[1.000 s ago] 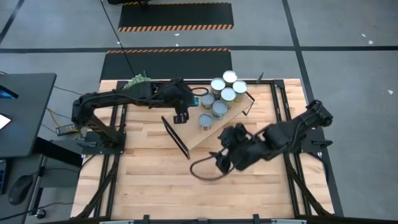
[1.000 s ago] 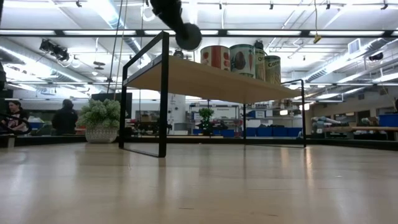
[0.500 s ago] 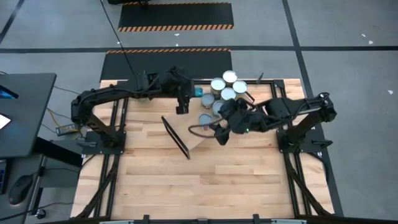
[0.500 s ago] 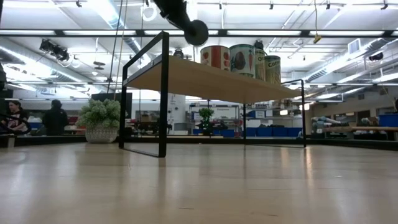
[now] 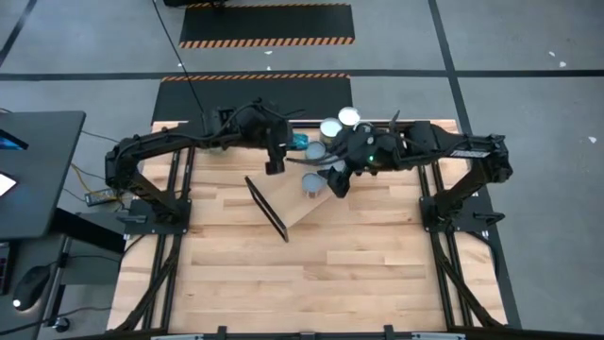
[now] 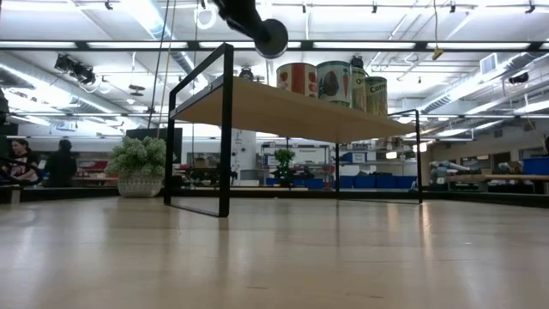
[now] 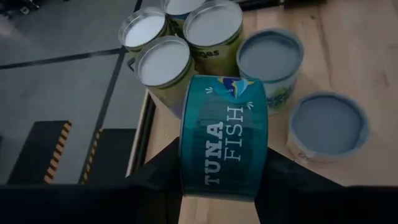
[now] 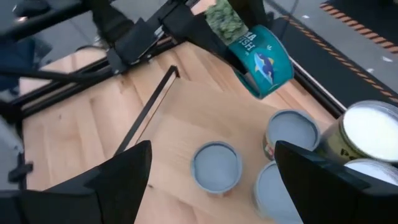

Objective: Pick and place cans onto a shelf
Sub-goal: Put the blue tuna can on the shelf

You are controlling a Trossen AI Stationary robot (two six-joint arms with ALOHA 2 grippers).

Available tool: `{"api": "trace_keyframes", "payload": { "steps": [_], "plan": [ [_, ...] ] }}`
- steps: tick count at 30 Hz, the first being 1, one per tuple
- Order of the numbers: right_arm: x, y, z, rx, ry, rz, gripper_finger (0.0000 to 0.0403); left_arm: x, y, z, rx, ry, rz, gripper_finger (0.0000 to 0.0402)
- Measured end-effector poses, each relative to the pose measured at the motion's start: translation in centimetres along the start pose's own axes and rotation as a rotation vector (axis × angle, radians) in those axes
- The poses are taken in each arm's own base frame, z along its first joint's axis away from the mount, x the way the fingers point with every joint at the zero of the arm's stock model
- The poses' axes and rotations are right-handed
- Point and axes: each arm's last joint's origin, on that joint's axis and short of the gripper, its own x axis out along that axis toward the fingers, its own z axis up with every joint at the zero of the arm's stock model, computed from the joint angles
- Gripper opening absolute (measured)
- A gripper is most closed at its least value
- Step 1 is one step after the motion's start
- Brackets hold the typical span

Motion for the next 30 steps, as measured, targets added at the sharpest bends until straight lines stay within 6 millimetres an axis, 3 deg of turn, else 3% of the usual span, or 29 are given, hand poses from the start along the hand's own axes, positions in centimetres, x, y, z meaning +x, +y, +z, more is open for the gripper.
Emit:
{"api": "trace_keyframes", "payload": {
  "steps": [3,8,14,18,23,30],
  "plan": [
    [-0.5,-0.7,0.2,-0.038,0.016,0.033,0.0348,0.3,-0.4,0.0,-0.032,-0.015,-0.003,0.0148],
    [-2.5,-1.8,0.1,-0.084,0.013,0.044,0.0348,1.3,-2.7,-2.1,-0.078,-0.013,0.000,0.0148],
    [-4.6,-2.5,-0.3,-0.098,0.004,0.060,0.0348,0.7,-4.6,-3.4,-0.098,0.031,0.123,0.0149],
    [-5.2,-2.8,-0.4,-0.098,0.002,0.061,0.0348,0.8,-5.8,-4.1,0.018,0.084,0.219,0.0149],
    [-5.5,-2.1,-0.6,-0.107,0.000,0.088,0.0348,1.5,-7.0,-5.1,0.218,0.145,0.199,0.0150],
    [-5.3,-1.2,-0.9,-0.122,-0.001,0.096,0.0348,2.0,-6.8,-5.3,0.375,0.159,0.168,0.0155]
  ]
}}
